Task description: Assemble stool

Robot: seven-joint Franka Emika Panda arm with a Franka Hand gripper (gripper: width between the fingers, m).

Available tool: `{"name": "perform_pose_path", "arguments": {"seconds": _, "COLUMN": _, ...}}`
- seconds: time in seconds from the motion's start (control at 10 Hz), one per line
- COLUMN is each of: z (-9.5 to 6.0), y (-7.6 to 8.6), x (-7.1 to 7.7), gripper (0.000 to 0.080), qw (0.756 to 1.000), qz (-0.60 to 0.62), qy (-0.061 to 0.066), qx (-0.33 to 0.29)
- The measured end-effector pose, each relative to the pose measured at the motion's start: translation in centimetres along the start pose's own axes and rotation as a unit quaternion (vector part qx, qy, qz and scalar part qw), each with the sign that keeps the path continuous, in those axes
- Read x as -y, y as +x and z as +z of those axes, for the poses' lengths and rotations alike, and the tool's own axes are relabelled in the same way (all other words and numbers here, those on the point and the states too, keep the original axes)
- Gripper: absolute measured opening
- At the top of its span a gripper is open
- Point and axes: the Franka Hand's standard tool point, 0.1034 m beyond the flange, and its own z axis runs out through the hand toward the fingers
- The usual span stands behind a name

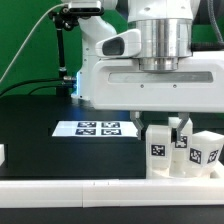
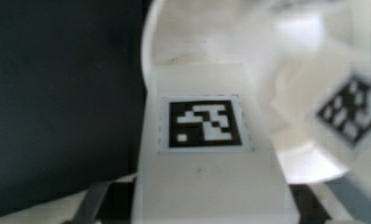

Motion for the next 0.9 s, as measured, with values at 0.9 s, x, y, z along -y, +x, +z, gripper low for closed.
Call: {"name": "perform_pose_path", "arguments": {"seconds": 0.9, "z": 0.5, "y": -1.5, "x": 3.1, "gripper": 0.0337, "qw": 0.931, "qz": 0.365, "qy": 0.017, "qx": 0.007}}
